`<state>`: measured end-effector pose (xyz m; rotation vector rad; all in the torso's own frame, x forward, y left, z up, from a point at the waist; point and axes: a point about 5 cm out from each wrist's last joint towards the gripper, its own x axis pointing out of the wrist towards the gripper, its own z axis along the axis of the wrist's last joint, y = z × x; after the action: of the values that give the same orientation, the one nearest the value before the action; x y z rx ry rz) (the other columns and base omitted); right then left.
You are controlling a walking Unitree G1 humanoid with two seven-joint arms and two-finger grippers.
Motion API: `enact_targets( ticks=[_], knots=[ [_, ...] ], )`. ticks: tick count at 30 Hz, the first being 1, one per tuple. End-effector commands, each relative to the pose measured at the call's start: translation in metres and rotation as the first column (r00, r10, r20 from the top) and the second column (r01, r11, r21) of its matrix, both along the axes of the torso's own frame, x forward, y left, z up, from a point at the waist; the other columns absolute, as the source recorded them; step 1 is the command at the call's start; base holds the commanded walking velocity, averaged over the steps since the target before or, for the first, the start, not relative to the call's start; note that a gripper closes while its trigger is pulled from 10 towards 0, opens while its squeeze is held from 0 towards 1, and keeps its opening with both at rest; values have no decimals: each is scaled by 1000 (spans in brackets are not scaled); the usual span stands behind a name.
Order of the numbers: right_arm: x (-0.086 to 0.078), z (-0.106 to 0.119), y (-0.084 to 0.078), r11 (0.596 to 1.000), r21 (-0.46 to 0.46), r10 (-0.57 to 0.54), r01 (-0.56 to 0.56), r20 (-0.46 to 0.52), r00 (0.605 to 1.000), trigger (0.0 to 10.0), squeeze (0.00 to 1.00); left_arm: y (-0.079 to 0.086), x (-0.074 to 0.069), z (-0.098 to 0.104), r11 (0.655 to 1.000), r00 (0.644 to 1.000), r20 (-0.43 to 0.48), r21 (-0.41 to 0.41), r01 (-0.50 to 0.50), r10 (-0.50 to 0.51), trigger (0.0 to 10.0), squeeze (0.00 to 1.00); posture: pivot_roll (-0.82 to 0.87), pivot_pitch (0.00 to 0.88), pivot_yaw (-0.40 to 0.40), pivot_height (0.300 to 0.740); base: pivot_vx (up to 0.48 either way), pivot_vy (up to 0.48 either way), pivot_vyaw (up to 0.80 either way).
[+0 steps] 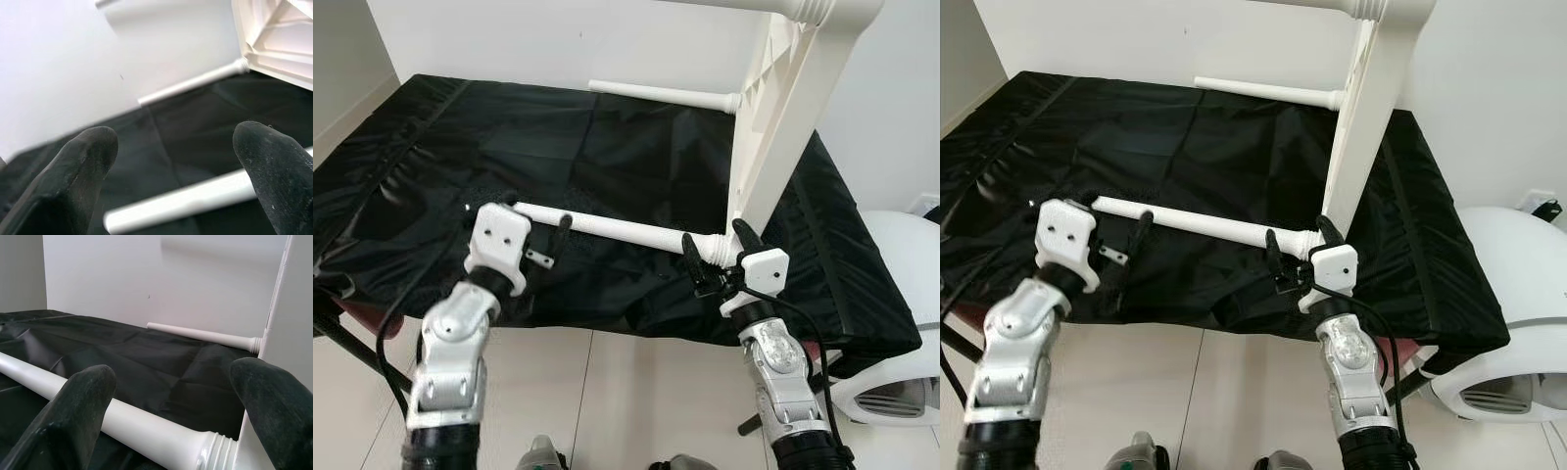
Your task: Building children table
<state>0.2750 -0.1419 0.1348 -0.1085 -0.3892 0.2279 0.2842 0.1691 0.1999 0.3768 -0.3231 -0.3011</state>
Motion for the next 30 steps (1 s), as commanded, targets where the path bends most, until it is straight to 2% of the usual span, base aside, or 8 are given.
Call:
enact_targets(
  ticks=[1,6,16,19,21,23,27,30],
  knots=[
    [1,1,0,1000,-4,10,-10,9,1000,10000,0,14,8,2,981,981,49,-51,-185,187,10000,0,58,0,-66,740,0,0,0],
    [3,3,0,1000,-3,11,-11,18,1000,10000,0,20,14,8,982,979,69,-19,-188,189,10000,0,47,0,-60,740,0,0,0],
    [8,8,1,998,-2,59,-59,26,998,10000,0,22,14,9,981,978,71,-9,-196,196,10000,0,44,0,-61,740,0,0,0],
    [19,15,4,991,20,128,-129,12,992,10000,0,17,15,9,980,977,75,-1,-200,200,10000,0,46,0,-67,740,0,0,0],
    [19,15,4,991,20,128,-129,12,992,10000,0,17,15,9,980,977,75,-1,-200,200,10000,0,46,0,-67,740,0,0,0],
    [27,19,6,987,19,160,-160,4,987,10000,0,15,15,10,979,976,77,-3,-203,203,10000,0,44,0,-68,740,0,0,0],
    [38,23,4,987,32,156,-156,-1,988,10000,0,11,14,10,980,977,75,-9,-200,200,10000,0,49,0,-72,740,0,0,0],
    [44,29,-4,995,39,93,-93,16,996,10000,0,7,12,11,981,978,79,-6,-194,194,10000,0,57,10,-76,740,0,0,0]
  ],
)
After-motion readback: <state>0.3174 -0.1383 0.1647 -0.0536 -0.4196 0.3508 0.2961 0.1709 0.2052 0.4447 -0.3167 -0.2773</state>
